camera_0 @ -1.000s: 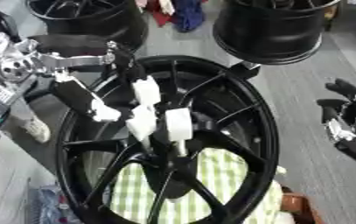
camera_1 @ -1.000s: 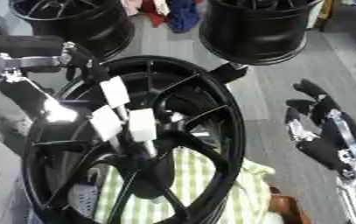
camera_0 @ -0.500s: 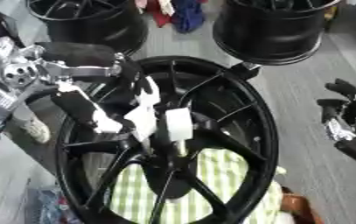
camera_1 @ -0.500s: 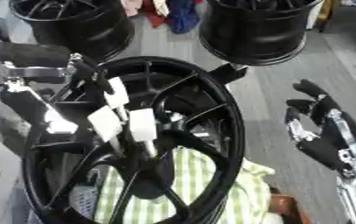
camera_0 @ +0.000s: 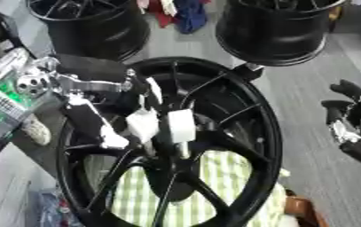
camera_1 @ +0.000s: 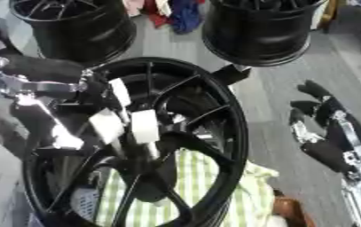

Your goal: Pull the pin out of the wheel hub.

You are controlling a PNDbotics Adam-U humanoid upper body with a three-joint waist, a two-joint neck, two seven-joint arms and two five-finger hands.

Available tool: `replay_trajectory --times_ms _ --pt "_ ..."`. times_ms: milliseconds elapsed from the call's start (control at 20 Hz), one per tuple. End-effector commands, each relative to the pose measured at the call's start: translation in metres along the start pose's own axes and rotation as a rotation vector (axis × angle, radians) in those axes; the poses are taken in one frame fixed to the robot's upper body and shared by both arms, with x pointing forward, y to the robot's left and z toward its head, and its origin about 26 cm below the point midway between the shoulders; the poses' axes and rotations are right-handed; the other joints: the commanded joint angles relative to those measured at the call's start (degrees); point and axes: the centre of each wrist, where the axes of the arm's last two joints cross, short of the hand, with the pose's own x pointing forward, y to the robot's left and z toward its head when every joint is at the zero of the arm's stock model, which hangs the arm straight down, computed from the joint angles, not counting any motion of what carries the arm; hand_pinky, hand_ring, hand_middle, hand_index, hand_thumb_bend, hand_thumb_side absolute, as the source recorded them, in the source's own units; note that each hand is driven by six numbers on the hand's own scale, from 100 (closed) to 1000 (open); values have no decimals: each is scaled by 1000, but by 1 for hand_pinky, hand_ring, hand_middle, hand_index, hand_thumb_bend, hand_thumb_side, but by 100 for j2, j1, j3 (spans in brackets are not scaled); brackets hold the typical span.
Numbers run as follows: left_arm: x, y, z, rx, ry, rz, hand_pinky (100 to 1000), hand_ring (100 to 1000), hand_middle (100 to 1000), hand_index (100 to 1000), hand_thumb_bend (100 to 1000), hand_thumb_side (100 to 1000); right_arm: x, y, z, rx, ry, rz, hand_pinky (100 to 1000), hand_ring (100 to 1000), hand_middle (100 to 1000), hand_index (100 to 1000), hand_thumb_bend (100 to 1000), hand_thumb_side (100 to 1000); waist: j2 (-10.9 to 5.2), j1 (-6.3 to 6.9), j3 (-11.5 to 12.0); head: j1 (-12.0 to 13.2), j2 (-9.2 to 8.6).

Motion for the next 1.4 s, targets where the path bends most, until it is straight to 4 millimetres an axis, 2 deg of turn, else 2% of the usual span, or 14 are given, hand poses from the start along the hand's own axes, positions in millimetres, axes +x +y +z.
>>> replay_trajectory --times_ms 50,700,1000,1400 --pt "1 5 1 -9 1 -28 534 639 694 844 332 453 4 -6 -2 9 -15 27 850 803 910 974 100 361 -83 -19 -8 27 28" --pt "1 4 -6 -11 -6 -40 537 668 713 845 310 423 4 -6 -3 12 -17 27 850 802 909 974 100 360 -78 -8 -31 32 28" --pt "-4 -1 -8 -64 -16 -41 537 666 713 844 249 350 4 -6 -3 13 -16 27 850 802 909 974 100 359 -74 -11 -41 36 28" --pt "-19 -15 -11 -119 -10 -51 540 670 715 843 174 257 4 -6 -3 14 -18 28 850 801 909 973 100 359 -71 -9 -41 36 28"
